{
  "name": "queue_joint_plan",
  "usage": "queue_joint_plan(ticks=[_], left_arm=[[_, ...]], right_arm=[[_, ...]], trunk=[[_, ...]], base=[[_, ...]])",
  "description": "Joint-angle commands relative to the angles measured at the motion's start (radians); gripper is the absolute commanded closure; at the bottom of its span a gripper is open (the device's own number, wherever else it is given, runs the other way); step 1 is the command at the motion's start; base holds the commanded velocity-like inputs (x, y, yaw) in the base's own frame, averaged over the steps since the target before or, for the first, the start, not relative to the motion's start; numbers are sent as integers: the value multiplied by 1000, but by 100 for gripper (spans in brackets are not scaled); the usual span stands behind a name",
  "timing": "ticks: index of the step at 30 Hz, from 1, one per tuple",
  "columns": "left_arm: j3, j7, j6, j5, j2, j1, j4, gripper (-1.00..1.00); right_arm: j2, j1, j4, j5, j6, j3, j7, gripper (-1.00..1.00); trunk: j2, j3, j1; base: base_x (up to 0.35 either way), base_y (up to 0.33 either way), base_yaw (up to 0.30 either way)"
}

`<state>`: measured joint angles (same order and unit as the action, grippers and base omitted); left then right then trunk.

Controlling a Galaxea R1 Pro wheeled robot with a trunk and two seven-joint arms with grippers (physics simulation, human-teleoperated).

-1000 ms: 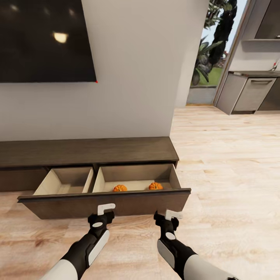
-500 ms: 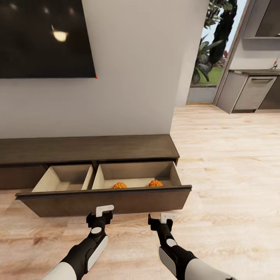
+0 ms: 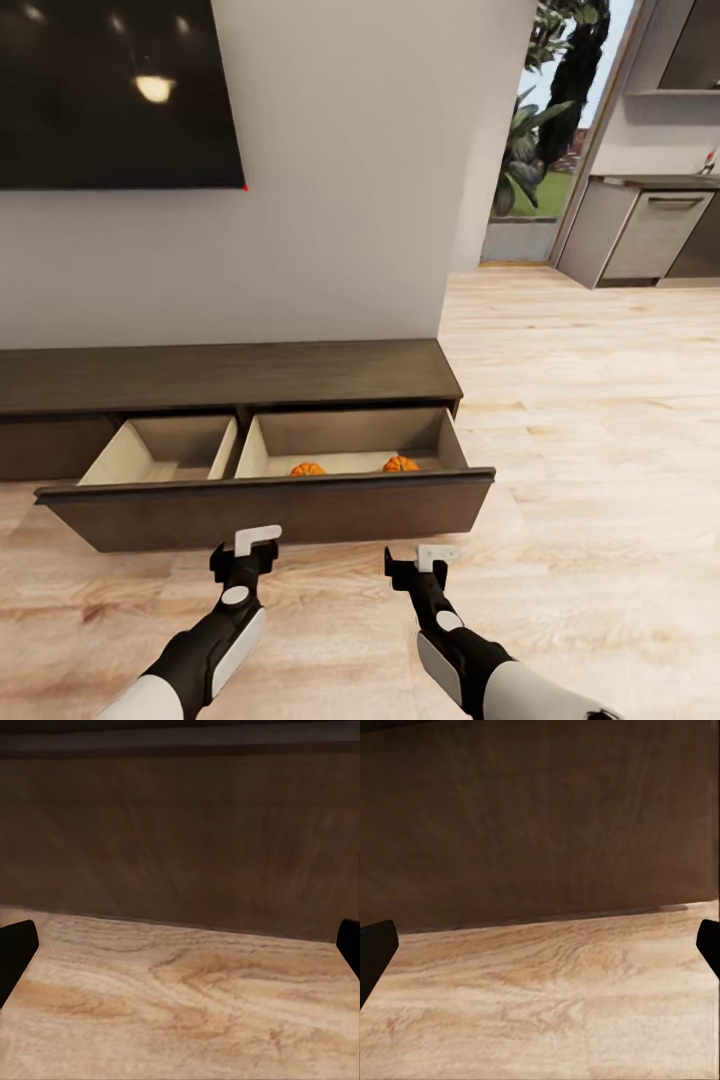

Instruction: Place each of the two pumpkins and all three candles from the living room inside a cabinet in the living room (use any cabinet), then make sure every cabinet is closed, and position the cauldron so it is next to a table in the living room.

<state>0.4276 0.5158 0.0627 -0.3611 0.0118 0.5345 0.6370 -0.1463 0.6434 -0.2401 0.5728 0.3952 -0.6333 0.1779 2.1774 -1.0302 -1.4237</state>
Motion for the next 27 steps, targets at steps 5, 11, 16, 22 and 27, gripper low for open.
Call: queue_joint_plan(ticks=[5,11,16,22,27], left_arm=[[66,8,18,-9,5,0,0,-100],[107,10,36,-10,4,-1,0,-100],[117,9,95,-7,5,1,0,-100],[119,9,128,-9,4,1,0,-100],[120,8,128,-9,1,1,0,-100]], right_arm=[[19,1,1,11,38,-2,7,-100],[19,1,-1,18,58,3,12,-100],[18,1,-5,20,61,5,17,-100],[14,1,-9,21,62,6,18,-100],[13,1,-10,21,81,6,20,-100]], trunk=[[36,-17,-19],[64,-29,-34],[64,-29,-34],[64,-29,-34],[64,-29,-34]], base=[[0,0,0],[0,0,0],[0,0,0],[0,0,0],[59,0,0]])
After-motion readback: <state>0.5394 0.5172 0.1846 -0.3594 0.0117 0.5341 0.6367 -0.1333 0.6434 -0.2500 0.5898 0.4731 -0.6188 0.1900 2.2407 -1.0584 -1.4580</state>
